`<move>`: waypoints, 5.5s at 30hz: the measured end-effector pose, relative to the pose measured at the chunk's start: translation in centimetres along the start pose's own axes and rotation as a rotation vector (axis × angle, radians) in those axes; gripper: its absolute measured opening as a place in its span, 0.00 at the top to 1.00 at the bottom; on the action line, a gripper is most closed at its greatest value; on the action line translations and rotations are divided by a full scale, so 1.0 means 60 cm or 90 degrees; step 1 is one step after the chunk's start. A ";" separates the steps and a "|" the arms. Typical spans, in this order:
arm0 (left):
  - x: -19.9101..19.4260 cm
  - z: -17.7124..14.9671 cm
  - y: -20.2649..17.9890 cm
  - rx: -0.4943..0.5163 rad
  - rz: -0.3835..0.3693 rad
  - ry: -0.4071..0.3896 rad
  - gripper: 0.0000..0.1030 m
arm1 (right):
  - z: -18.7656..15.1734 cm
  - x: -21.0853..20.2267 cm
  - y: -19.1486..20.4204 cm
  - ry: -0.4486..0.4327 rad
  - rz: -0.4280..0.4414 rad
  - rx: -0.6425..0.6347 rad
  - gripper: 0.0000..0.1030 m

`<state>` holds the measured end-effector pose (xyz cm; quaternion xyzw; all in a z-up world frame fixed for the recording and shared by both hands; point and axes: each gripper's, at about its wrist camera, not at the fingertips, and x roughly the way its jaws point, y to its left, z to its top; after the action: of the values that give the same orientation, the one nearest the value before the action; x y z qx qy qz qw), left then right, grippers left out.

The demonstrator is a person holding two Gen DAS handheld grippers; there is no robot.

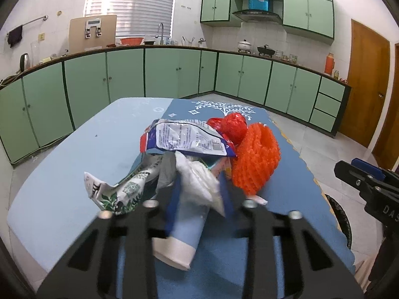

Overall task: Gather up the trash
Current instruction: 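Grasp the white tissue with the left gripper while the right gripper grasps another orange net, then carry the tissue and net over the bin and open both grippers, then reach for and grasp the white-and-green milk carton with the left gripper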

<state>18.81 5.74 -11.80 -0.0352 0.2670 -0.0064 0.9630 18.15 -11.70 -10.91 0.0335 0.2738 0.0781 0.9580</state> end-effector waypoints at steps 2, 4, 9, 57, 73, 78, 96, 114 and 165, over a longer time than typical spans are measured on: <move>-0.001 -0.002 -0.001 0.000 -0.002 -0.005 0.91 | 0.000 0.003 0.002 0.000 0.002 -0.002 0.48; -0.009 0.000 0.000 -0.002 -0.008 -0.017 0.96 | 0.001 0.005 0.005 0.001 0.005 -0.002 0.48; -0.042 0.018 0.004 -0.015 -0.015 -0.074 0.98 | 0.006 0.013 0.019 -0.002 0.022 -0.001 0.49; -0.083 0.062 -0.062 0.003 -0.065 -0.205 0.99 | 0.060 -0.013 -0.018 -0.019 0.055 0.035 0.87; -0.050 0.036 -0.290 0.066 -0.253 -0.165 0.99 | 0.008 -0.097 -0.225 -0.026 -0.124 0.114 0.87; -0.001 0.011 -0.362 0.093 -0.299 -0.117 0.99 | -0.026 -0.088 -0.286 0.001 -0.172 0.135 0.87; 0.120 -0.007 -0.442 0.131 -0.325 -0.020 0.86 | -0.078 -0.033 -0.393 0.059 -0.203 0.208 0.67; 0.006 0.040 -0.244 0.084 -0.187 -0.099 0.41 | -0.012 -0.096 -0.260 -0.045 -0.160 0.144 0.13; 0.012 -0.021 0.110 -0.042 0.012 0.017 0.63 | -0.021 -0.006 0.093 -0.026 0.014 -0.040 0.16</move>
<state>18.72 12.24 -13.71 -0.0644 0.2805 0.0109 0.9576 16.46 -6.26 -11.17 0.0082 0.2510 0.0961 0.9632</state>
